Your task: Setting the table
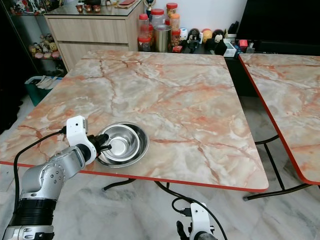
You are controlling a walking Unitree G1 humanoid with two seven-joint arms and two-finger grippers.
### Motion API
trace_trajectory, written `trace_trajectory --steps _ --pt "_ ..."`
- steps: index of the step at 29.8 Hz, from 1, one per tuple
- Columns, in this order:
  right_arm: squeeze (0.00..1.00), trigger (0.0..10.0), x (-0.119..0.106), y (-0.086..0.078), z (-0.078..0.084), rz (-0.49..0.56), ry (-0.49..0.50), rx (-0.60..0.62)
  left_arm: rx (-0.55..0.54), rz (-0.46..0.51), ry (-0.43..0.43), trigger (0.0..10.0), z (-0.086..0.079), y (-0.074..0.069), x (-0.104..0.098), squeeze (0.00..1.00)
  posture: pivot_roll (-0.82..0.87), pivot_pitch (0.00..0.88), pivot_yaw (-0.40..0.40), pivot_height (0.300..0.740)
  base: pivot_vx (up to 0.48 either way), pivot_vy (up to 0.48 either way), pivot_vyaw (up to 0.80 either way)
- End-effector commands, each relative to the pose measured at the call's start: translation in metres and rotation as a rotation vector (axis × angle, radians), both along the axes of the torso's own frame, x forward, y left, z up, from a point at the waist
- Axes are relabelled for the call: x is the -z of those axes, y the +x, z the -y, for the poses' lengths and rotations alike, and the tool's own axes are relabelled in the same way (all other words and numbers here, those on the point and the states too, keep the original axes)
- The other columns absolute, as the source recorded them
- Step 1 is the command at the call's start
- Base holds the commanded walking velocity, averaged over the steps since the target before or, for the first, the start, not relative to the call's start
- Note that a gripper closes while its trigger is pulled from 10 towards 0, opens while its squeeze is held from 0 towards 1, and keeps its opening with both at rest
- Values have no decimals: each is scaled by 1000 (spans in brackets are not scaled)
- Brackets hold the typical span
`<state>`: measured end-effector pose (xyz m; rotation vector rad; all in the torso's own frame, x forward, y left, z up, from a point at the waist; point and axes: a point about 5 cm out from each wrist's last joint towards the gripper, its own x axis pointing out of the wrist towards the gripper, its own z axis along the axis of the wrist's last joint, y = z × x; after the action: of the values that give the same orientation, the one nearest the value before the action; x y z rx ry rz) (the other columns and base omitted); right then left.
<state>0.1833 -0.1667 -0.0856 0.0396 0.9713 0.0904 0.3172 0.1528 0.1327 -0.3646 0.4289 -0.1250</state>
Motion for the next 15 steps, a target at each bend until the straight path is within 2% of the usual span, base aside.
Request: trace_trajectory --steps 1,5,6,7,8,13,15 --pt "0 10000 0 0 1 -5 0 5 3 3 24 10000 -1 1 -3 1000 82 0 1 740 0 0 0" --pt "0 10000 0 0 1 -5 1 4 13 8 35 10000 0 1 -4 992 82 0 1 740 0 0 0" --pt "0 10000 0 0 1 -5 2 5 19 9 41 10000 1 1 -3 290 82 0 1 740 0 0 0" --pt "0 10000 0 0 1 -5 2 5 20 10 42 10000 1 0 -4 290 83 0 2 740 0 0 0" --pt "0 10000 0 0 1 -5 2 5 19 11 45 10000 1 1 -4 0 83 0 2 740 0 0 0" --pt "0 10000 0 0 0 -5 2 5 23 20 67 10000 1 1 -6 0 84 0 1 740 0 0 0" --pt "0 10000 0 0 0 -5 2 6 32 32 139 10000 -1 3 -7 0 86 0 1 740 0 0 0"
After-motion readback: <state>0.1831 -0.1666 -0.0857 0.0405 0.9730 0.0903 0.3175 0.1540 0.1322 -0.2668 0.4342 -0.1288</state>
